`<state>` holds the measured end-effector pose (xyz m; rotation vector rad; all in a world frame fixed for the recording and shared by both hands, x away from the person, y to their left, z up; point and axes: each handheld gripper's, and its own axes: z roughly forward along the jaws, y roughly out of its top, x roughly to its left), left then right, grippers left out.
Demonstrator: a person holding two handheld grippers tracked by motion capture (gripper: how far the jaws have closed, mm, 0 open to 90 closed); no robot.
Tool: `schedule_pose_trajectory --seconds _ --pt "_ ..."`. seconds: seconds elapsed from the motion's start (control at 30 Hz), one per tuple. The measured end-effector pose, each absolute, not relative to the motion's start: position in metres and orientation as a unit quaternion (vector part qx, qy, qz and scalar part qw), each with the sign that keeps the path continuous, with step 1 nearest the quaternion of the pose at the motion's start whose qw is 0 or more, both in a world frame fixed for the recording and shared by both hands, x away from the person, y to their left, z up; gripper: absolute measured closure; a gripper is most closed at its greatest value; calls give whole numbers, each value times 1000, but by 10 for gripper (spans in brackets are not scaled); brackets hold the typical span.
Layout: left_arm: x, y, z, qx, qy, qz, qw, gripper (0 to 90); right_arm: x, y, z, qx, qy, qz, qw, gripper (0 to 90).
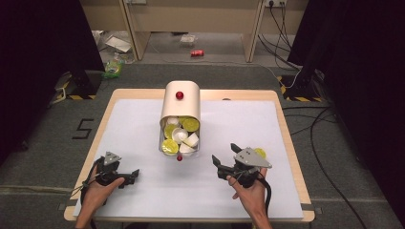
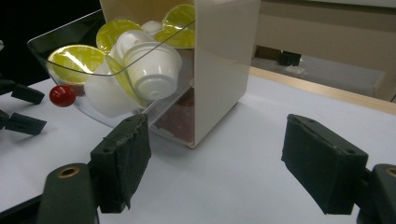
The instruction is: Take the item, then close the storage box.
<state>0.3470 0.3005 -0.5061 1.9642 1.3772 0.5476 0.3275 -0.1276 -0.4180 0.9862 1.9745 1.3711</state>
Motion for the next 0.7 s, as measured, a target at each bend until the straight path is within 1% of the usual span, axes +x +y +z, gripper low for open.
schedule_pose_trajectory --seconds 0.3,0.7 --pt "347 300 -506 752 528 210 334 0 321 -111 -415 345 741 513 260 234" --pt "347 300 -506 752 527 210 334 0 318 -99 -417 332 749 515 251 233"
